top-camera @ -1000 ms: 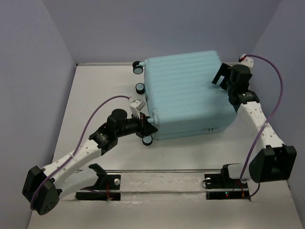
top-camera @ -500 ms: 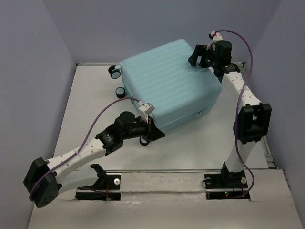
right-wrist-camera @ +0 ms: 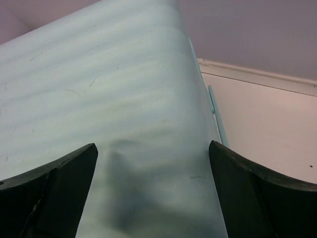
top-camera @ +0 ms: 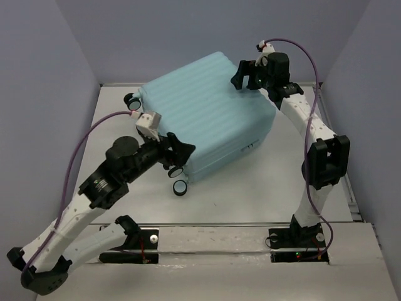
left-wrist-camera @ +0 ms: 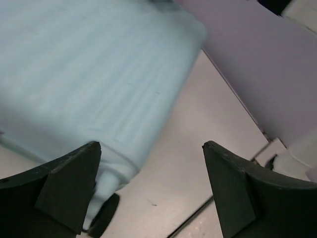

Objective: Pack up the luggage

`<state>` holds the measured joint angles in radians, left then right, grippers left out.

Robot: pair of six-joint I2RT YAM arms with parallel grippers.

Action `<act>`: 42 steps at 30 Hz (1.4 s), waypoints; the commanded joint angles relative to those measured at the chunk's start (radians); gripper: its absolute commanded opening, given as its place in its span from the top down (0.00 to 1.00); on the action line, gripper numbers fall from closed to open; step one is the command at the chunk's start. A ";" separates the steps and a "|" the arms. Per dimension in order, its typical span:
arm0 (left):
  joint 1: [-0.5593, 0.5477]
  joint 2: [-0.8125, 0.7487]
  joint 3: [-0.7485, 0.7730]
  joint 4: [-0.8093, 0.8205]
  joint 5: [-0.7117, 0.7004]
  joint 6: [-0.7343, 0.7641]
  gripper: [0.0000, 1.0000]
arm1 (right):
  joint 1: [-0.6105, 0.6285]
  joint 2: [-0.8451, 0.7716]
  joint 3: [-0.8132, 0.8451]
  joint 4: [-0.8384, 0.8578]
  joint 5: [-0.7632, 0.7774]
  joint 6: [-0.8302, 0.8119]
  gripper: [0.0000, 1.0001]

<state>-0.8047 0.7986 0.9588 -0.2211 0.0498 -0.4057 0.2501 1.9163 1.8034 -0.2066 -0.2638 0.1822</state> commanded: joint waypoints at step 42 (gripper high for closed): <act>-0.063 0.361 0.017 -0.060 0.303 0.141 0.94 | 0.008 -0.553 -0.996 0.587 -0.242 0.290 0.57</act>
<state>-0.7250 1.0737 0.9722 -0.4629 0.2047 -0.1635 0.2481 1.2427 0.6361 0.1902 -0.3645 0.5114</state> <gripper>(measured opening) 0.697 0.449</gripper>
